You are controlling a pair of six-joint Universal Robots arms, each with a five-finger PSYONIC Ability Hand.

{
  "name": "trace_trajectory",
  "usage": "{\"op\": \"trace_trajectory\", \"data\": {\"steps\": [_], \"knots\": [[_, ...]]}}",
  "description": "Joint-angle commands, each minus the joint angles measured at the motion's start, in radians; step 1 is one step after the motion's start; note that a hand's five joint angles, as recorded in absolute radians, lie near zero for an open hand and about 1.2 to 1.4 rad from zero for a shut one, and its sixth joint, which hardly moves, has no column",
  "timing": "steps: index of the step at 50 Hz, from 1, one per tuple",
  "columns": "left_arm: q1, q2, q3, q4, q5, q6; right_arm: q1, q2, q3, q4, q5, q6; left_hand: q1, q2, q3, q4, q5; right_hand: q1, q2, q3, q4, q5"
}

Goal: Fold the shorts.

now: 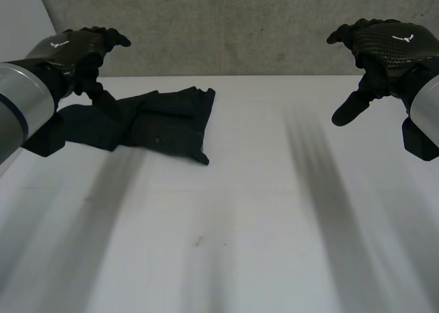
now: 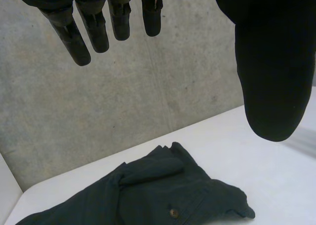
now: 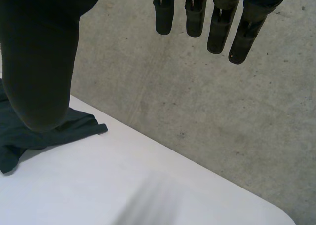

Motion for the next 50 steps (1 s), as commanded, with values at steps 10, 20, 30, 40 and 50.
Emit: {"op": "trace_trajectory", "data": {"steps": [10, 20, 30, 40, 50], "knots": [[0.015, -0.343, -0.001, 0.277, 0.012, 0.228, 0.006, 0.017, 0.048, -0.059, -0.001, -0.065, -0.019, -0.02, -0.035, -0.028, -0.043, 0.001, -0.039, -0.05, -0.075, -0.059], [0.012, -0.581, 0.105, 0.42, 0.043, 0.323, 0.006, 0.038, 0.074, -0.097, 0.001, -0.133, 0.019, 0.018, 0.003, 0.01, -0.005, 0.001, -0.039, -0.05, -0.075, -0.059], [-0.002, -0.805, 0.305, 0.423, 0.08, 0.367, 0.006, 0.064, 0.076, -0.097, 0.002, -0.134, 0.089, 0.089, 0.074, 0.081, 0.065, 0.001, -0.039, -0.05, -0.075, -0.059], [-0.039, -0.889, 0.4, 0.421, 0.074, 0.355, 0.006, 0.106, 0.064, -0.099, 0.005, -0.144, 1.198, 1.198, 1.182, 1.19, 1.174, 0.001, -0.039, -0.05, -0.075, -0.059], [-0.168, -0.767, 0.329, 0.219, 0.066, 0.274, -0.009, 0.106, 0.045, -0.099, 0.01, -0.153, 1.199, 1.198, 1.183, 1.19, 1.175, 0.001, -0.039, -0.05, -0.075, -0.059]]}}
